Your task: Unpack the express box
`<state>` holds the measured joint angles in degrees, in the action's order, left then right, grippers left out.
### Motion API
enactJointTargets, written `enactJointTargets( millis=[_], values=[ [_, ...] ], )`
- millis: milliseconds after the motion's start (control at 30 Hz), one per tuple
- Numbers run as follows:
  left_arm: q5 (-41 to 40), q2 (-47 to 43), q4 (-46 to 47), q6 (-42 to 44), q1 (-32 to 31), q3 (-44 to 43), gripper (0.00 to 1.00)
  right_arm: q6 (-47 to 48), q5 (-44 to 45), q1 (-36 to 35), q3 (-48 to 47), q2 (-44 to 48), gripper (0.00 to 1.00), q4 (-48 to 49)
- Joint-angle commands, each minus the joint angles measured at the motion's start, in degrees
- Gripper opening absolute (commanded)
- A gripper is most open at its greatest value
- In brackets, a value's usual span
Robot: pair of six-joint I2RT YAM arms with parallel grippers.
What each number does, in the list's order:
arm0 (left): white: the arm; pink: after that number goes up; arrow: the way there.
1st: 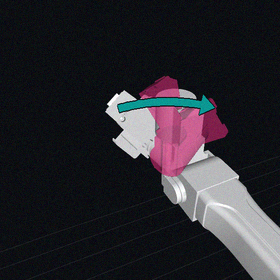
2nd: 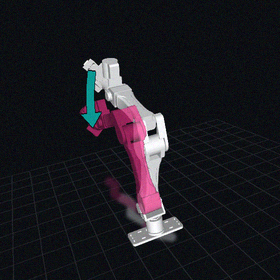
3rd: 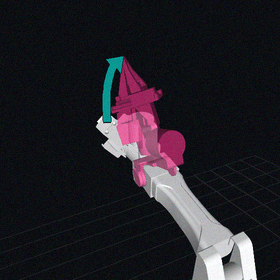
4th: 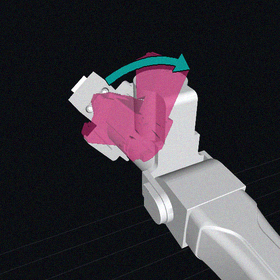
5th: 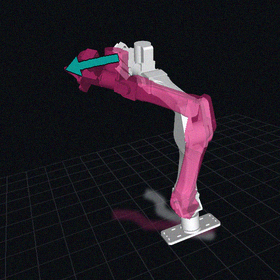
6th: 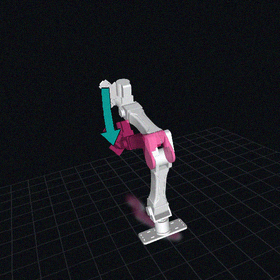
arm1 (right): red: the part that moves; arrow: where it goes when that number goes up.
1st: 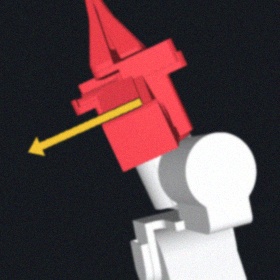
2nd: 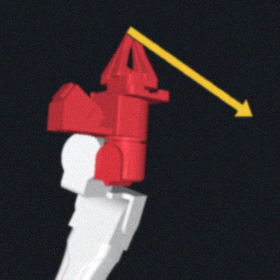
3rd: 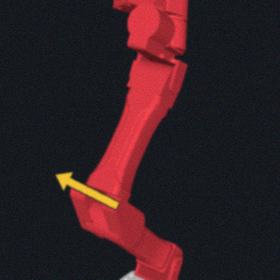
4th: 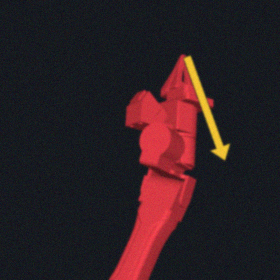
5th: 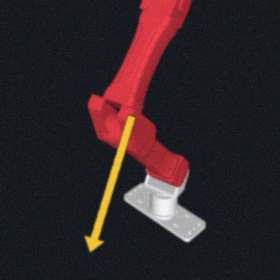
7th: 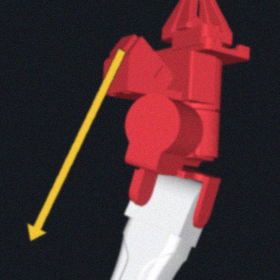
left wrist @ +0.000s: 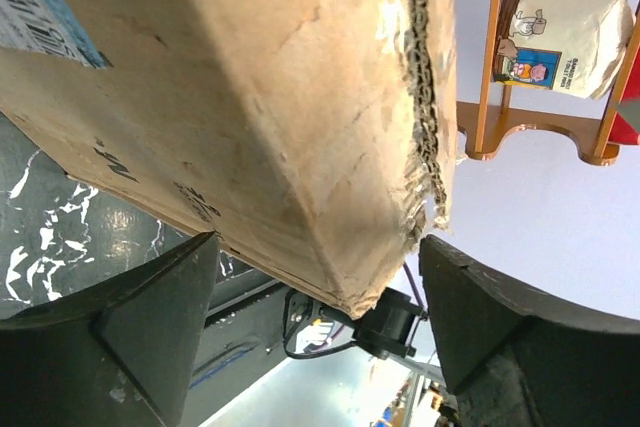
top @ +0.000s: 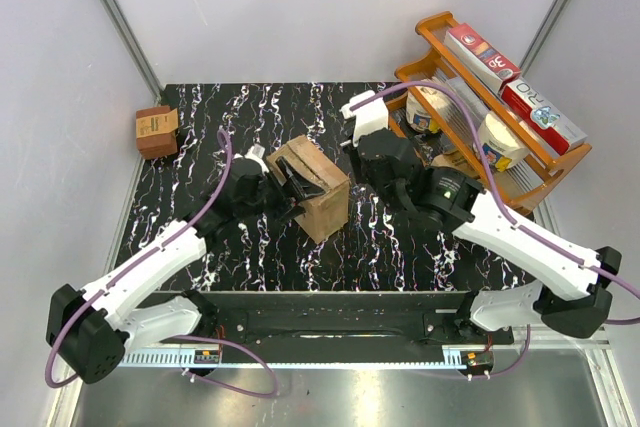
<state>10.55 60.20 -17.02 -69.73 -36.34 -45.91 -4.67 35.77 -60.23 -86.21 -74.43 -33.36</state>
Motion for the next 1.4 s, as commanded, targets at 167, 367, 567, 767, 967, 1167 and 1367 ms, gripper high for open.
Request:
enactJointTargets(
  millis=[167,367,567,767,967,1167,1367],
  values=[
    [-9.8,-6.4,-6.5,10.7,-0.1,-7.3,0.93,-8.0,-2.2,10.6,6.4,-4.1,0.00,-6.8],
    [-13.8,-9.1,-10.7,11.6,1.4,-6.7,0.94,-9.0,-4.2,12.9,10.2,-9.6,0.00,-7.9],
    [-12.7,-11.0,-11.6,11.8,4.0,-4.8,0.94,-10.8,3.5,14.7,11.4,-17.4,0.00,-8.6],
    [-11.4,-13.4,-12.5,13.3,7.1,-4.1,0.95,-15.2,5.3,18.4,13.1,-24.1,0.00,-12.5],
    [-9.2,-12.5,-12.4,14.3,8.8,-4.4,0.96,-16.9,2.6,20.0,14.4,-28.0,0.11,-13.0],
    [-7.8,-10.7,-12.2,14.8,9.5,-5.0,0.96,-15.5,0.8,20.6,13.6,-30.3,0.35,-12.3],
    [-7.6,-9.9,-12.1,15.3,10.2,-5.7,0.96,-14.0,-4.4,20.6,12.4,-27.3,0.56,-10.3]
  ],
)
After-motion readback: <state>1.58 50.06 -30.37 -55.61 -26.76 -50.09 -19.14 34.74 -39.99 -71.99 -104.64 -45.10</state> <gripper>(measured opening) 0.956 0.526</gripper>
